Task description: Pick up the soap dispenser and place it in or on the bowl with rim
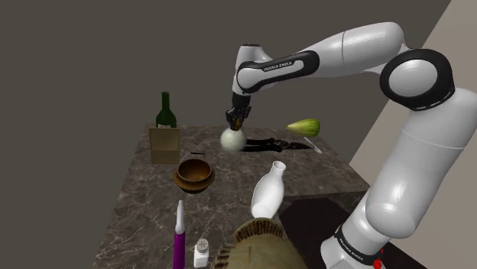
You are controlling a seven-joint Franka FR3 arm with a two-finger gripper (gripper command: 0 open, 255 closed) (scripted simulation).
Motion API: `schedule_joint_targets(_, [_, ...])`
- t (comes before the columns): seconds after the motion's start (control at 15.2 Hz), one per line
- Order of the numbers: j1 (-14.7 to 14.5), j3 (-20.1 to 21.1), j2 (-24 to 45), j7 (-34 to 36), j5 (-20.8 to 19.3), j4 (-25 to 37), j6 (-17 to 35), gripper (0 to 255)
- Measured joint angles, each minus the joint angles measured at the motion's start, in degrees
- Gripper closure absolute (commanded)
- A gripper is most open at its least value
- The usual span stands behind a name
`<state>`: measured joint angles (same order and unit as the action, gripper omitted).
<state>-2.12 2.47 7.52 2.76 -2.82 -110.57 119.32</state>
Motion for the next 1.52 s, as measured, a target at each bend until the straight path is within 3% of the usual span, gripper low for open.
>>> schedule_joint_targets(0.99, [-0.02, 0.06, -2.59, -0.51, 0.34, 8.37, -10.93, 255])
schedule_joint_targets(1.52, [-5.03, 4.21, -1.89, 8.50, -0.23, 13.04, -15.32, 255])
